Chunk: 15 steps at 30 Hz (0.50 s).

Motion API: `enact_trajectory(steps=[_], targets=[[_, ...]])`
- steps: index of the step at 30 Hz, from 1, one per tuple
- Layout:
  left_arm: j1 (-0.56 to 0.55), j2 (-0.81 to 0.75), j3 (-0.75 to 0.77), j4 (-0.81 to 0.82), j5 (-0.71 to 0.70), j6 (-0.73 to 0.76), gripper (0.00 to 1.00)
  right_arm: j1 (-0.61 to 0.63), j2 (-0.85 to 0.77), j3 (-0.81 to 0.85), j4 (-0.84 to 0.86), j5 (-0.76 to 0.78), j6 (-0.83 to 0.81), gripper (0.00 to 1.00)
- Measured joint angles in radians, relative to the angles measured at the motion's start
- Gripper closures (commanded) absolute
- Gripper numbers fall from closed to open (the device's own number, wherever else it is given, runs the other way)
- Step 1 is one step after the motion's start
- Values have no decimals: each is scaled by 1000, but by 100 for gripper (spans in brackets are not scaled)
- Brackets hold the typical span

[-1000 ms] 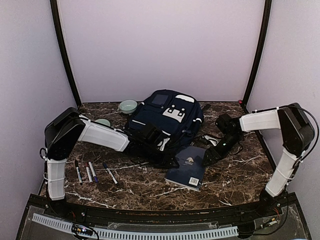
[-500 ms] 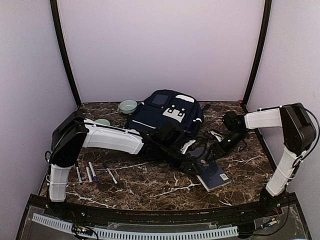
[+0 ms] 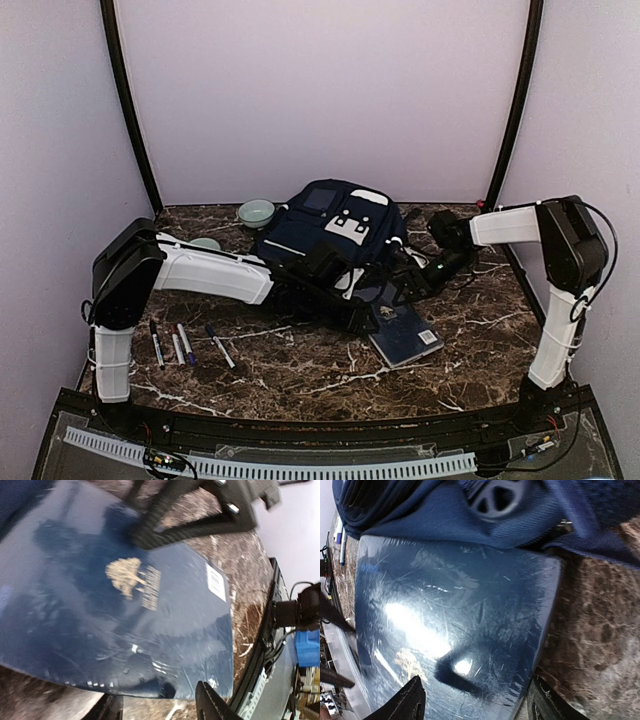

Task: Pack the student bag
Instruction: Adjust the book at the center of the board.

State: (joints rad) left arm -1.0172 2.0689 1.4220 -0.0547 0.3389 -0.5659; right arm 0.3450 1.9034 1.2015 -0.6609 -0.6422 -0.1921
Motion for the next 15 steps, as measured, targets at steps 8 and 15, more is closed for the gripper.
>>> enact_trajectory(steps=[8, 15], targets=[[60, -35, -129, 95, -50, -76, 49, 26, 41, 23, -1, -24, 34, 31], [101, -51, -224, 182, -60, -167, 42, 34, 66, 37, 4, -74, 44, 31]])
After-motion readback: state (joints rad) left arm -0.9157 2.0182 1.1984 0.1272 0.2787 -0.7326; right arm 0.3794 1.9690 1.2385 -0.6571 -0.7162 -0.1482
